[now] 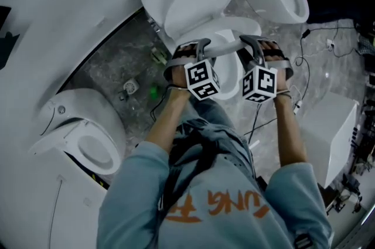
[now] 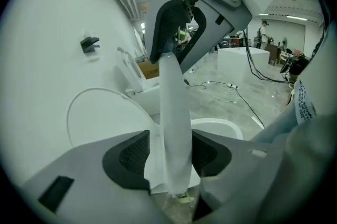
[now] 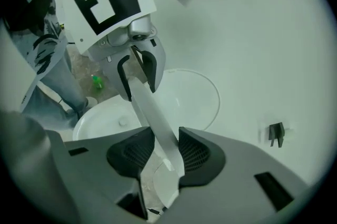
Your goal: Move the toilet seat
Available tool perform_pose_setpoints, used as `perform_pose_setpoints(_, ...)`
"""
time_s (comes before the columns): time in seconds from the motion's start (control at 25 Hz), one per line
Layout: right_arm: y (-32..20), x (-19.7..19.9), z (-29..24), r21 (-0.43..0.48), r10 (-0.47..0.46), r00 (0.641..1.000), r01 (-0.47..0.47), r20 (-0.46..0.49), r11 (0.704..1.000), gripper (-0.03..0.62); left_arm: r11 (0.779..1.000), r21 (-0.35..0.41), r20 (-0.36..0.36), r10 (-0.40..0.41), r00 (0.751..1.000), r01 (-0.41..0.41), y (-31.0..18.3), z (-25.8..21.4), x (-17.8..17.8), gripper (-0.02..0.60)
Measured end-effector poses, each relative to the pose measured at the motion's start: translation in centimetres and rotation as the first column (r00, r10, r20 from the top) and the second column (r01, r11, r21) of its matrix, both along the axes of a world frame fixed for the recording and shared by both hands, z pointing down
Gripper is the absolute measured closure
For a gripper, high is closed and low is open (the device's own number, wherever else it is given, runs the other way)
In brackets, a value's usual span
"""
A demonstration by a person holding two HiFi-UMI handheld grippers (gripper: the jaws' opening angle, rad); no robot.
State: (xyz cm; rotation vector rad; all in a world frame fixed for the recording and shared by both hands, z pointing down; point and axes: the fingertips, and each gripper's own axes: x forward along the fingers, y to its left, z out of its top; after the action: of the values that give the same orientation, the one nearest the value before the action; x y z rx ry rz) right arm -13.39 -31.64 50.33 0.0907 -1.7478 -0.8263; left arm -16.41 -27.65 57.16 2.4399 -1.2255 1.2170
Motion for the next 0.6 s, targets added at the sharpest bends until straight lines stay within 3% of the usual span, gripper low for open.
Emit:
perform_pose_setpoints(0.28, -3.6, -5.1, -0.7, 0.045, -0.007, 1.0, 0.006, 0.024, 0.999, 0.445, 0.99, 0.071, 0.048, -0.122, 0.991, 0.118, -3.2, -1.0, -4.9, 0.377)
perform_pose_setpoints(0.4, -5.2, -7.1, -0.7, 0.048, -0.027, 0.999, 0.025, 0.037, 0.999, 0.442, 0.98, 0.133, 0.124, -0.166, 0.978, 0.15, -4.2, -0.5, -7.2, 0.379)
perform_pose_setpoints(0.48, -5.9, -8.6, -0.4, 0.035, -0.045, 0.998, 0.043, 0.038, 0.998, 0.442, 0.975, 0.127, 0.165, -0.202, 0.965, 0.182, -3.8, 0.8, -8.9, 0.389)
perform_pose_setpoints(0.6, -7.1, -10.7, 0.0, 0.021, -0.073, 0.997, 0.072, 0.031, 0.997, 0.442, 0.959, 0.12, 0.171, -0.274, 0.946, 0.256, -3.6, 1.8, -11.2, 0.419)
